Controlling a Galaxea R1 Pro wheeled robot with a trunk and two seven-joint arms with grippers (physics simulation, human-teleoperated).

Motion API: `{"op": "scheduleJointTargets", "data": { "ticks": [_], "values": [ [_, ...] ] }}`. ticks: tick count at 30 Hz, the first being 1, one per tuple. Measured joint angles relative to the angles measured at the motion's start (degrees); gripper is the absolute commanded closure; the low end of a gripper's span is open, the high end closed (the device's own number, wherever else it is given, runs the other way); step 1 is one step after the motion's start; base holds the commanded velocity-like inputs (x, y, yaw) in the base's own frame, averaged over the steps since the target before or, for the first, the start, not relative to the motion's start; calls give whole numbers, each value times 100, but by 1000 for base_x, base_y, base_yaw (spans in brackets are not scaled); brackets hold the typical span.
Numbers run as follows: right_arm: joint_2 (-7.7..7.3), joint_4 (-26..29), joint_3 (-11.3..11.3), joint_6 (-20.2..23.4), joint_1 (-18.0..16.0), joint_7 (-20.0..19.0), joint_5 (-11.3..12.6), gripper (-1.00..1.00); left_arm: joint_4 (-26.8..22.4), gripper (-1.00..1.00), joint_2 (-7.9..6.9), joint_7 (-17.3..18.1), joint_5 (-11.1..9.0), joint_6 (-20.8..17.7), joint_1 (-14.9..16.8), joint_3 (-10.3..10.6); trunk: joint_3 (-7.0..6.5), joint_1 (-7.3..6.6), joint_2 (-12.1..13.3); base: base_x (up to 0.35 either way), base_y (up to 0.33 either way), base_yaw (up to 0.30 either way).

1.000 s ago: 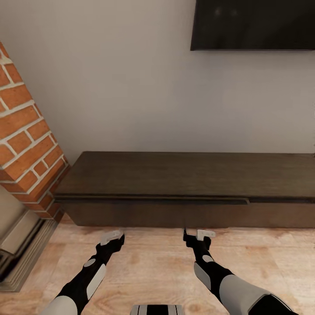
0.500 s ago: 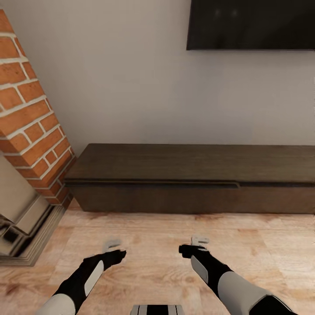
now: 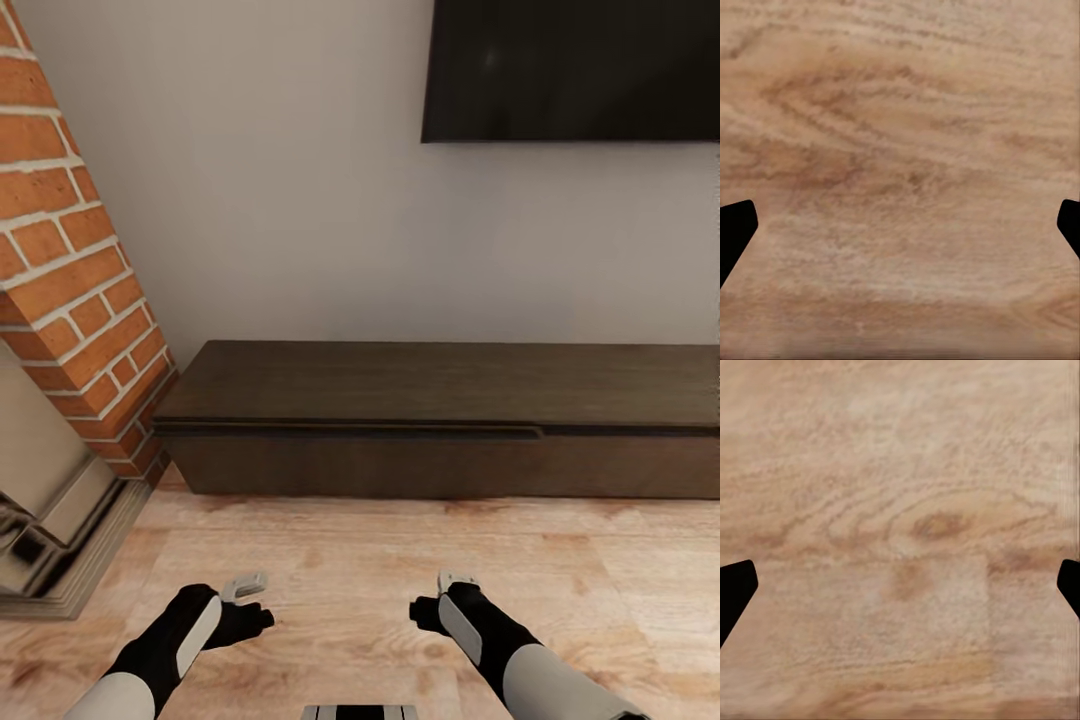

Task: Place each of the two pumpkins and all three candles from the living room inside a cabinet in the living room (use any cabinet), then make sure every cabinet is closed, and position the cauldron so it is next to a table in the living room.

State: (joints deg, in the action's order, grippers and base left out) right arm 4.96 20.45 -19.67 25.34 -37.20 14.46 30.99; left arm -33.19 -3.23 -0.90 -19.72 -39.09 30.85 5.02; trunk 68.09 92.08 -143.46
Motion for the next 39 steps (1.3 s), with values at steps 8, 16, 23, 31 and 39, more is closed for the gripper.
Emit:
{"op": "scheduleJointTargets", "data": {
  "ticks": [8, 16, 23, 31, 39],
  "values": [
    [-85, -29, 32, -43, 19, 74, 9, -100, 41, -100, 5, -4, 14, -46, 6, 36, -177, -21, 11, 0, 0, 0],
    [-298, -48, 341, -43, 105, 69, 67, -100, 41, -100, 6, -11, 14, -46, 8, 32, -354, -41, 21, 0, 0, 0],
    [-326, -53, 390, -137, 204, 63, 66, -100, 41, -100, 11, -127, 20, -39, 9, 40, -480, -194, 301, -3, 0, 0],
    [-489, -77, 394, -476, 280, 66, 75, -100, 41, -100, -8, -443, 16, 5, 9, -12, -616, -370, 622, -79, 0, -155],
    [-513, -85, 394, -488, 283, 66, 81, -100, 41, -100, -17, -450, 6, 20, 9, -18, -754, -546, 943, -4, 0, -272]
  ]
}}
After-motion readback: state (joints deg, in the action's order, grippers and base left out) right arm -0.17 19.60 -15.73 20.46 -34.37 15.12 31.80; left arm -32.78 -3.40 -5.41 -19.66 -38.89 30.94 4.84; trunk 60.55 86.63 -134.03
